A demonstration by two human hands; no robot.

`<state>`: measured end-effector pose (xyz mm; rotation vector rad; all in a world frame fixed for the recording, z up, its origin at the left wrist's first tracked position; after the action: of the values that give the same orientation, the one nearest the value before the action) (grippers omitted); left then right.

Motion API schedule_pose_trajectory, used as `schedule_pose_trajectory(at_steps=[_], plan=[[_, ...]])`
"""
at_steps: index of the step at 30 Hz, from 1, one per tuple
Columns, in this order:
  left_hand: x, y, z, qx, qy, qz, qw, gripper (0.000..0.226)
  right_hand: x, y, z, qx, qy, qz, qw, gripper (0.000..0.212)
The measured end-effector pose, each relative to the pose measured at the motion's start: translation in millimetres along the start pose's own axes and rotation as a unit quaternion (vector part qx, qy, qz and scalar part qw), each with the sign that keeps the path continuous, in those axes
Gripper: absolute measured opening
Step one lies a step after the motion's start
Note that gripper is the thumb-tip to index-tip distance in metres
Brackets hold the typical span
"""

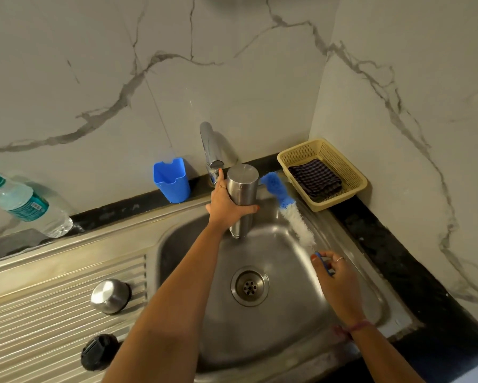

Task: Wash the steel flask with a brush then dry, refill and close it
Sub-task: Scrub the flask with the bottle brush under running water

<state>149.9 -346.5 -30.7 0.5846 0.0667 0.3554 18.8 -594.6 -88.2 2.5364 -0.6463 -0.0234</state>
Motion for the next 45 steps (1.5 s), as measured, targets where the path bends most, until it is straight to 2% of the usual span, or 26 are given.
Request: schedule_pose_trajectory(at_steps=[4, 18, 38, 45], plan=[[5, -1, 1, 0.021, 0.002, 0.005, 1.0, 0.143, 1, -4, 7, -0.006, -0.004, -0.001, 1.0, 0.018], [12, -10, 2, 0.026, 0.029, 0.001, 0.999, 0.139, -1, -3, 15, 0.003, -0.038, -0.012, 0.999, 0.017], [12, -2, 0, 0.032, 0.059, 0.007, 0.998, 0.137, -5, 0, 17, -0.006, -0.037, -0.015, 0.999, 0.016], [14, -3, -6, 0.019, 0.055, 0.015, 0.998, 0.12, -7, 1, 15, -0.008, -0.033, -0.021, 0.999, 0.012]])
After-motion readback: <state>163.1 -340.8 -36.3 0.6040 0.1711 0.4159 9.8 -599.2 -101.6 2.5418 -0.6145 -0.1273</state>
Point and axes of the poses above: each hand's wrist, its own x-axis towards the middle knuckle, its own y-axis out of the back of the hand, z = x × y, the point moved 1 cm from there along x, towards the middle knuckle, and after that the axes turned 12 degrees about z, right-handed, at the moved point
